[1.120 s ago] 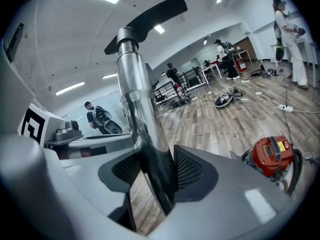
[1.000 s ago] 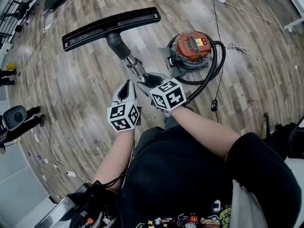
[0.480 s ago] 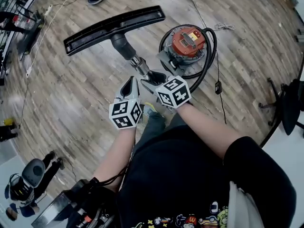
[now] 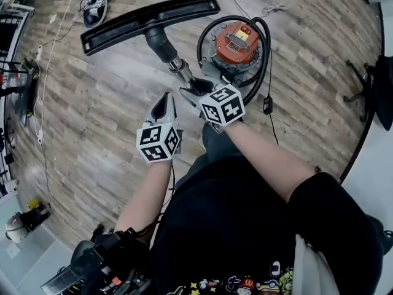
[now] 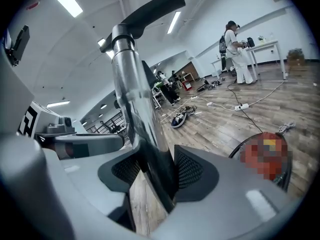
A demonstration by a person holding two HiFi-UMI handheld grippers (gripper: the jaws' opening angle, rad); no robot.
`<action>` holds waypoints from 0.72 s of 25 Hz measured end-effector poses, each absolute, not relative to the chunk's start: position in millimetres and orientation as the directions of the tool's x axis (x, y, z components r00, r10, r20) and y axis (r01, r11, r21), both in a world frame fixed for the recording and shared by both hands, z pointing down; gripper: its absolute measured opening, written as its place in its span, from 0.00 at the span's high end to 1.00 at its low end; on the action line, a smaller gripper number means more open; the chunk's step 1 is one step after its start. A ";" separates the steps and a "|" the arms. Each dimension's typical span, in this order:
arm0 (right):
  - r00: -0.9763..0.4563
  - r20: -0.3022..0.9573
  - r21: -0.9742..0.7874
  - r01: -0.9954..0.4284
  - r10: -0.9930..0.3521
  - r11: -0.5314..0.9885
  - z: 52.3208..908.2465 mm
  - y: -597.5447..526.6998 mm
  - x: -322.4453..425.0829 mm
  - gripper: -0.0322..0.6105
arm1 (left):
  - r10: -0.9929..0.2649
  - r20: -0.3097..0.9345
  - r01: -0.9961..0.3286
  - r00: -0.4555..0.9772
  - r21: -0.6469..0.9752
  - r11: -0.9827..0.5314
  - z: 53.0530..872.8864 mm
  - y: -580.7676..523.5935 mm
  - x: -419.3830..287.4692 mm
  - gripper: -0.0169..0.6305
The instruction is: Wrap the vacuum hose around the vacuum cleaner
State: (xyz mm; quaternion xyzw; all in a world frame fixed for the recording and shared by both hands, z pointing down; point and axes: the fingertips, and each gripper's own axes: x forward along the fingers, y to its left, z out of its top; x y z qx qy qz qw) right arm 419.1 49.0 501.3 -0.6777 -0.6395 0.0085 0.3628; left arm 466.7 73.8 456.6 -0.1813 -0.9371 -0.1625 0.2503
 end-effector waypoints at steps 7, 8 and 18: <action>0.140 0.485 -0.540 0.824 0.863 0.169 499.8 116.3 371.5 0.61 | 0.222 0.543 0.371 -0.810 0.182 0.911 430.9 155.7 400.1 0.97; 0.131 0.488 -0.539 0.823 0.863 0.180 500.9 122.1 367.5 0.61 | 0.217 0.542 0.363 -0.812 0.177 0.915 428.6 163.8 395.3 0.97; -0.074 0.544 -0.483 0.787 0.836 0.384 517.9 191.9 321.9 0.61 | -0.033 0.573 0.092 -0.819 0.187 0.978 430.8 242.4 354.0 0.97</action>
